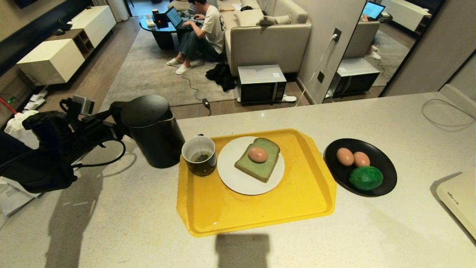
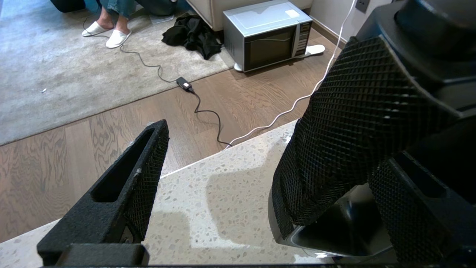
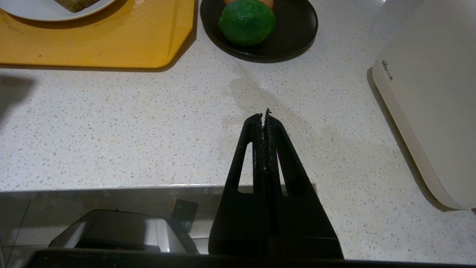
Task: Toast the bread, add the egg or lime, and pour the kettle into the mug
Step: Pick up the kettle
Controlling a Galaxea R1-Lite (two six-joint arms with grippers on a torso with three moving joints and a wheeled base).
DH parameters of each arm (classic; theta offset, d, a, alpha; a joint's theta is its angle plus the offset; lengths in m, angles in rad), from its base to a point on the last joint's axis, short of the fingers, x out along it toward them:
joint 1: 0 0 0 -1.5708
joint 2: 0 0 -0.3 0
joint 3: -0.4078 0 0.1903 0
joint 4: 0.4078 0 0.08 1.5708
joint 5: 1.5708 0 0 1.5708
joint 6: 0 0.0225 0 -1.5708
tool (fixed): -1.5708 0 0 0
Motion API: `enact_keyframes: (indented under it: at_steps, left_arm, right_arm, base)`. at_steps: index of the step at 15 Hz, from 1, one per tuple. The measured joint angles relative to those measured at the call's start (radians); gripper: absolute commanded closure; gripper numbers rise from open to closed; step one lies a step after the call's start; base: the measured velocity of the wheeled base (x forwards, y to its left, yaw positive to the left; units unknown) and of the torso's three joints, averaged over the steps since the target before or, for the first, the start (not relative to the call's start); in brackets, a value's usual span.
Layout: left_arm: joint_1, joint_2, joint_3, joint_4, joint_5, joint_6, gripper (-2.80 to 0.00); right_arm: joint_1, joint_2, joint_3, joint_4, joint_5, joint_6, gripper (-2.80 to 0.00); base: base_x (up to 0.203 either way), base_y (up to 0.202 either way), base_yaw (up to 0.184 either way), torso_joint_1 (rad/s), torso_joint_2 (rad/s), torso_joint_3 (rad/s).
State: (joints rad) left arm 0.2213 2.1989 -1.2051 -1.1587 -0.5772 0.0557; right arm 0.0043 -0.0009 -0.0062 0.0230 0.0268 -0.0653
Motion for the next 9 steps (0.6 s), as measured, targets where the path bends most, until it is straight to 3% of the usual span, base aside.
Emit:
enact_keyframes:
  at_steps: [9]
  left_arm:
    - [-0.013, -0.003, -0.009, -0.005, -0.004, 0.006, 0.0]
  right_arm:
    - [0.0, 0.0, 0.0, 0.0, 0.001, 0.0, 0.0]
  base:
    - [0.0, 0.0, 0.0, 0.0, 0.0, 0.0]
